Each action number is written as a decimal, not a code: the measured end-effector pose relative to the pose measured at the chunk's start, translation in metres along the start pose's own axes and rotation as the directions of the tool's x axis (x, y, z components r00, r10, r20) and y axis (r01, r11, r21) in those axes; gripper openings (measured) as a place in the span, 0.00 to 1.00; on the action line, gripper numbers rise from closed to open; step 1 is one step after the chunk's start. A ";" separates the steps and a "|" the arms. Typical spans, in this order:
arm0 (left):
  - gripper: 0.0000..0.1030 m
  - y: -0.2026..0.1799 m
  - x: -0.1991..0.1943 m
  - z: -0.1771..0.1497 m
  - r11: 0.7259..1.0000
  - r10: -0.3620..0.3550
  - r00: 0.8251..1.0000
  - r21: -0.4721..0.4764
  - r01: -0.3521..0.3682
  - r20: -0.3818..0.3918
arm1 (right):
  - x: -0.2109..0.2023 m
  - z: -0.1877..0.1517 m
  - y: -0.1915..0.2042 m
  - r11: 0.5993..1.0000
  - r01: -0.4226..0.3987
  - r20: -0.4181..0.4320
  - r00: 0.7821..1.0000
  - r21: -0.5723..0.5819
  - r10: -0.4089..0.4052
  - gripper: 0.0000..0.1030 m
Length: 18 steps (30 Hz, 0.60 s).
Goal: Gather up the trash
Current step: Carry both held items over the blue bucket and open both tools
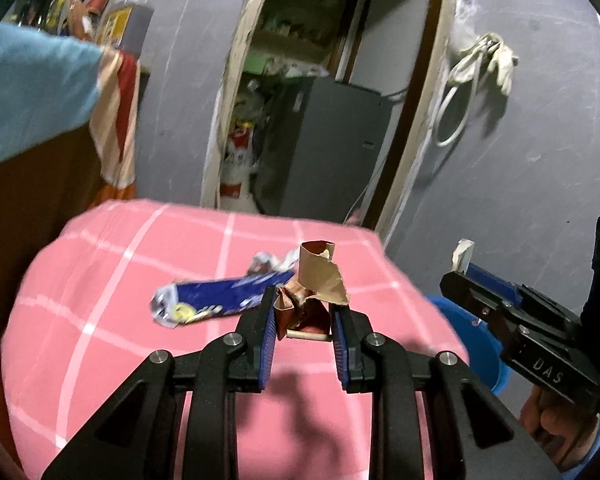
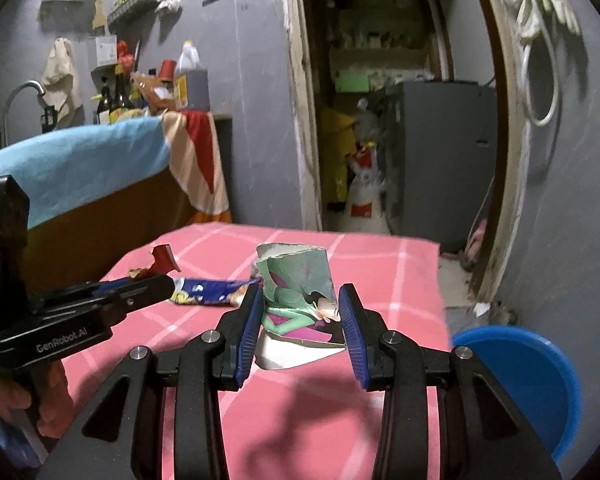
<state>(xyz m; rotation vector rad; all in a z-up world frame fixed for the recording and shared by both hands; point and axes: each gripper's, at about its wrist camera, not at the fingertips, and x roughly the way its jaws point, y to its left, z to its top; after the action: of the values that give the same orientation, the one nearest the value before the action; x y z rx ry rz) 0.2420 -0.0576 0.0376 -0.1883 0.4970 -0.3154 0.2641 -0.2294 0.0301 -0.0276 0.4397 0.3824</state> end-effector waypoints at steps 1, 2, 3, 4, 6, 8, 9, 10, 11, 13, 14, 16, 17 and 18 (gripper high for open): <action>0.21 -0.006 -0.001 0.003 1.000 -0.006 1.000 0.005 0.006 0.014 | -0.004 0.003 -0.002 1.000 0.008 0.011 1.000 -0.003 -0.008 0.36; 0.21 -0.012 -0.002 0.005 1.000 -0.010 1.000 0.011 0.010 0.029 | -0.009 0.005 -0.003 1.000 0.018 0.025 1.000 -0.006 -0.018 0.36; 0.21 -0.016 -0.003 0.007 1.000 -0.013 0.999 0.016 0.012 0.042 | -0.014 0.007 -0.004 1.000 0.030 0.040 0.999 -0.008 -0.029 0.36; 0.21 -0.021 -0.005 0.009 1.000 -0.016 0.998 0.019 0.015 0.058 | -0.017 0.009 -0.005 0.999 0.038 0.050 0.998 -0.010 -0.037 0.36; 0.21 -0.029 -0.005 0.014 0.999 -0.030 0.996 0.021 0.029 0.083 | -0.028 0.014 -0.010 0.998 0.059 0.083 0.995 -0.010 -0.058 0.36; 0.21 -0.039 -0.007 0.019 0.999 -0.045 0.993 0.026 0.042 0.108 | -0.038 0.018 -0.014 0.997 0.080 0.112 0.991 -0.011 -0.078 0.36; 0.21 -0.042 -0.008 0.019 0.998 -0.050 0.992 0.030 0.047 0.117 | -0.044 0.019 -0.017 0.996 0.092 0.128 0.988 -0.012 -0.089 0.36; 0.21 -0.048 -0.008 0.021 0.998 -0.058 0.990 0.036 0.054 0.126 | -0.049 0.021 -0.019 0.994 0.104 0.142 0.985 -0.012 -0.101 0.36; 0.21 -0.054 -0.007 0.022 0.997 -0.065 0.989 0.041 0.060 0.133 | -0.054 0.022 -0.022 0.993 0.117 0.155 0.981 -0.014 -0.114 0.36; 0.21 -0.064 -0.008 0.024 0.996 -0.081 0.987 0.048 0.075 0.142 | -0.062 0.024 -0.026 0.990 0.140 0.173 0.976 -0.016 -0.135 0.36; 0.21 -0.066 -0.008 0.025 0.995 -0.089 0.985 0.052 0.082 0.145 | -0.066 0.025 -0.030 0.988 0.152 0.184 0.972 -0.014 -0.147 0.36; 0.21 -0.077 -0.005 0.026 0.993 -0.107 0.983 0.060 0.099 0.152 | -0.073 0.025 -0.036 0.986 0.168 0.198 0.967 -0.010 -0.163 0.36; 0.21 -0.082 -0.004 0.027 0.992 -0.115 0.981 0.064 0.106 0.155 | -0.076 0.025 -0.039 0.984 0.178 0.206 0.963 -0.006 -0.173 0.36; 0.21 -0.086 -0.003 0.028 0.991 -0.122 0.980 0.068 0.112 0.157 | -0.081 0.025 -0.043 0.982 0.190 0.216 0.959 -0.001 -0.185 0.36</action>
<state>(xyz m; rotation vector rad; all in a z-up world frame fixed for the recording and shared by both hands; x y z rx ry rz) 0.2313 -0.1340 0.0846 -0.1843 0.3164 -0.4259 0.2228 -0.2958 0.0844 -0.0479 0.2159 0.2002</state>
